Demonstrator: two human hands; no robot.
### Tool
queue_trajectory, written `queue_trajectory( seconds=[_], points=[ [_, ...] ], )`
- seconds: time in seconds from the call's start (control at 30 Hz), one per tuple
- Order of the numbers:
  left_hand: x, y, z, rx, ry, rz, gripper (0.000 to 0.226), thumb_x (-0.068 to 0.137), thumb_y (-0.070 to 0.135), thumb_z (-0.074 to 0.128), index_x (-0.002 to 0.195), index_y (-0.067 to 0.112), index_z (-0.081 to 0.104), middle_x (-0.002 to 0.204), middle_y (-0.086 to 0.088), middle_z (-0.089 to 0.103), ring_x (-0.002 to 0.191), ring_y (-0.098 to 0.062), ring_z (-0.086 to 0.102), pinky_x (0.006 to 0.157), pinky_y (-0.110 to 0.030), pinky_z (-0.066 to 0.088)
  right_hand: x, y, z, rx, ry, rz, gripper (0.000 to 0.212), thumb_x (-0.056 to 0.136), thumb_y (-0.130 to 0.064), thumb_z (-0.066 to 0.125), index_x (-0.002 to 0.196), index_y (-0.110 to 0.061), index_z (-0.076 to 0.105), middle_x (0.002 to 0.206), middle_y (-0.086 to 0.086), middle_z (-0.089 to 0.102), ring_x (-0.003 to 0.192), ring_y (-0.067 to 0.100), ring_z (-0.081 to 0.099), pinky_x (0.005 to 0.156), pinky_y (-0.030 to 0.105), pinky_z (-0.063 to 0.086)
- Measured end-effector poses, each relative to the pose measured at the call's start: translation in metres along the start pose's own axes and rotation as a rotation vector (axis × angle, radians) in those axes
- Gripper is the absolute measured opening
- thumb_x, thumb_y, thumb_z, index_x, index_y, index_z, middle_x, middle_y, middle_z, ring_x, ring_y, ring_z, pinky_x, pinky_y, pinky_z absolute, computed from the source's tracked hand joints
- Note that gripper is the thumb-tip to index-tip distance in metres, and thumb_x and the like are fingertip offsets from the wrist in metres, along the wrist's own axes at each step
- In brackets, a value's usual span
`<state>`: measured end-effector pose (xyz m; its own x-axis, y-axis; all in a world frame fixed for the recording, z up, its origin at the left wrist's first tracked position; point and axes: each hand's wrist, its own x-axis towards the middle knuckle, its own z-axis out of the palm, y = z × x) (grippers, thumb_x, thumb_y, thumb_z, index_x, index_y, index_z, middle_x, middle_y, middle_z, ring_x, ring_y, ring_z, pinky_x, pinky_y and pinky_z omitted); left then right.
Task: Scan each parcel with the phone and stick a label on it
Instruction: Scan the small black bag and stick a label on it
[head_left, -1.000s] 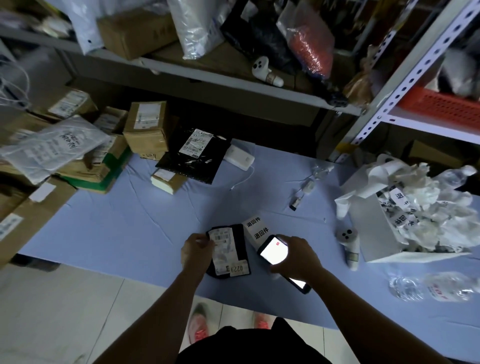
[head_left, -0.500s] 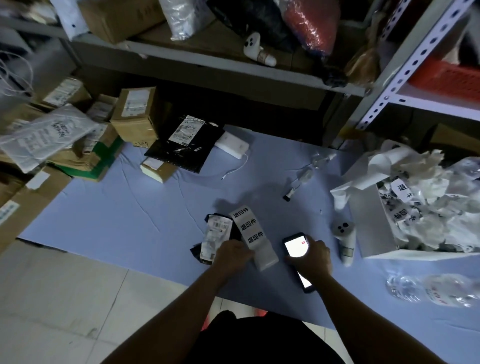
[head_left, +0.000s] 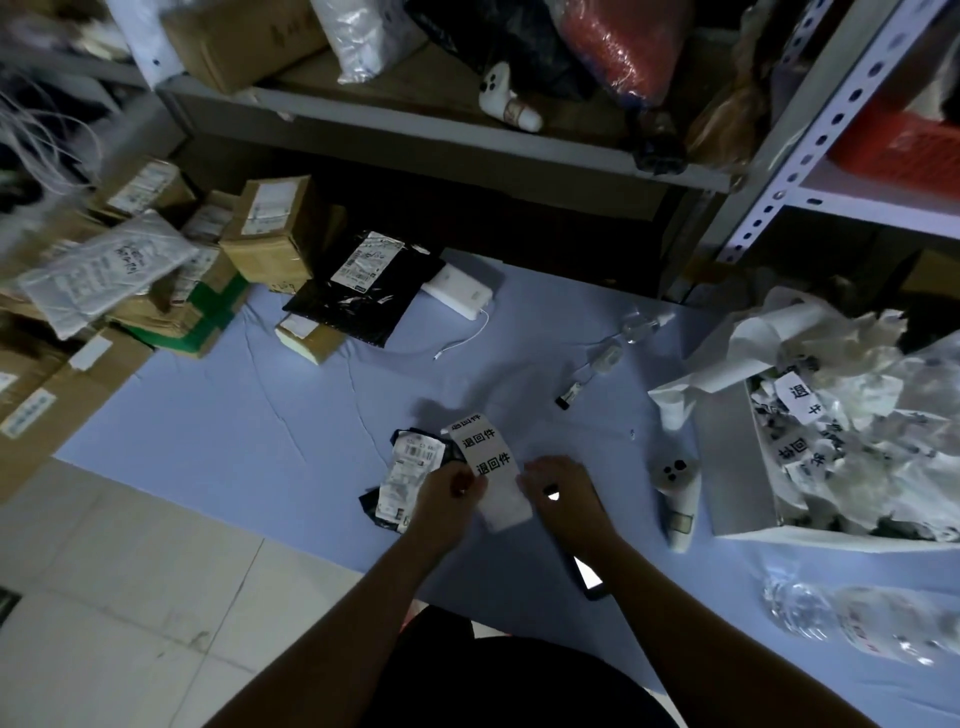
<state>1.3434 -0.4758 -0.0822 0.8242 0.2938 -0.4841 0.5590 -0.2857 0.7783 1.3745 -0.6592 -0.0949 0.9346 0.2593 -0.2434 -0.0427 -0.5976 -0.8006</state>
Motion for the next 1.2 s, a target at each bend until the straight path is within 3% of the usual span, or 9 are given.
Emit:
queue_trajectory(
  seconds=[0.07, 0.13, 0.2, 0.27, 0.37, 0.5, 0.7, 1.0, 1.2],
  points=[
    [-0.004, 0.003, -0.003, -0.005, 0.044, 0.0, 0.007, 0.093, 0.016, 0.069, 0.097, 0.011, 0.066, 0.105, -0.008, 0.074, 0.087, -0.023, 0.069, 0.062, -0.02, 0.055, 0.001, -0.014, 0.001, 0.166, -0.093, 0.023, 0.017, 0.096, -0.022, 0.066, 0.08, -0.019, 0.071, 0.089, 0.003, 0.07, 0.081, 0.019, 0.068, 0.071, 0.035, 0.054],
    [-0.01, 0.004, -0.007, 0.118, 0.171, 0.062, 0.022, 0.087, 0.026, 0.076, 0.099, 0.02, 0.059, 0.099, 0.004, 0.071, 0.081, -0.014, 0.066, 0.062, -0.033, 0.059, 0.002, -0.02, 0.005, 0.238, -0.102, 0.078, 0.012, 0.098, -0.022, 0.066, 0.101, -0.013, 0.073, 0.105, 0.0, 0.07, 0.097, 0.017, 0.068, 0.084, 0.035, 0.058],
    [-0.015, 0.006, -0.012, 0.326, 0.285, 0.235, 0.04, 0.079, 0.033, 0.081, 0.107, 0.023, 0.053, 0.099, 0.013, 0.058, 0.081, -0.01, 0.058, 0.058, -0.034, 0.055, 0.004, -0.022, 0.011, 0.221, -0.094, 0.071, 0.021, 0.099, -0.024, 0.065, 0.113, -0.01, 0.07, 0.112, 0.0, 0.069, 0.103, 0.015, 0.067, 0.089, 0.029, 0.056],
    [-0.016, 0.009, -0.014, 0.499, 0.275, 0.415, 0.054, 0.076, 0.036, 0.083, 0.119, 0.025, 0.051, 0.111, 0.008, 0.052, 0.094, -0.017, 0.058, 0.066, -0.038, 0.058, 0.006, -0.022, 0.011, 0.218, -0.099, 0.062, 0.021, 0.1, -0.025, 0.063, 0.113, -0.01, 0.069, 0.112, 0.002, 0.07, 0.103, 0.013, 0.067, 0.086, 0.023, 0.055],
    [-0.024, 0.016, -0.018, 0.571, 0.337, 0.456, 0.065, 0.072, 0.035, 0.086, 0.125, 0.023, 0.05, 0.124, 0.0, 0.045, 0.111, -0.027, 0.054, 0.084, -0.044, 0.057, 0.004, -0.026, 0.011, 0.247, -0.068, 0.045, 0.019, 0.1, -0.025, 0.062, 0.11, -0.011, 0.07, 0.109, 0.0, 0.071, 0.099, 0.009, 0.067, 0.081, 0.018, 0.054],
    [-0.023, 0.018, -0.02, 0.626, 0.318, 0.555, 0.047, 0.08, 0.034, 0.079, 0.124, 0.024, 0.063, 0.129, 0.003, 0.055, 0.117, -0.025, 0.05, 0.096, -0.043, 0.046, -0.002, -0.03, 0.013, 0.292, -0.065, -0.028, 0.014, 0.101, -0.023, 0.061, 0.102, -0.015, 0.073, 0.098, -0.005, 0.074, 0.091, 0.003, 0.068, 0.079, 0.019, 0.052],
    [-0.015, 0.009, -0.023, 0.605, 0.248, 0.673, 0.02, 0.091, 0.024, 0.07, 0.109, 0.015, 0.075, 0.109, 0.0, 0.073, 0.108, -0.025, 0.063, 0.092, -0.038, 0.043, -0.002, -0.039, 0.015, 0.303, -0.047, -0.135, 0.013, 0.099, -0.013, 0.063, 0.098, -0.013, 0.075, 0.094, -0.005, 0.076, 0.091, 0.007, 0.07, 0.084, 0.025, 0.055],
    [-0.002, 0.012, -0.043, 0.733, 0.141, 0.869, 0.022, 0.079, 0.025, 0.075, 0.099, 0.016, 0.077, 0.098, 0.0, 0.076, 0.093, -0.023, 0.07, 0.083, -0.04, 0.053, -0.004, -0.051, 0.023, 0.295, 0.031, -0.07, 0.015, 0.1, -0.019, 0.063, 0.101, -0.011, 0.076, 0.095, -0.001, 0.076, 0.089, 0.011, 0.07, 0.083, 0.03, 0.057],
    [0.0, 0.01, -0.057, 0.743, 0.098, 0.957, 0.02, 0.077, 0.022, 0.069, 0.094, 0.017, 0.078, 0.091, 0.002, 0.077, 0.081, -0.02, 0.073, 0.071, -0.041, 0.057, -0.008, -0.059, 0.036, 0.357, 0.036, -0.008, 0.014, 0.099, -0.027, 0.065, 0.1, -0.019, 0.076, 0.098, -0.007, 0.075, 0.093, 0.003, 0.069, 0.081, 0.018, 0.052]
  ],
)
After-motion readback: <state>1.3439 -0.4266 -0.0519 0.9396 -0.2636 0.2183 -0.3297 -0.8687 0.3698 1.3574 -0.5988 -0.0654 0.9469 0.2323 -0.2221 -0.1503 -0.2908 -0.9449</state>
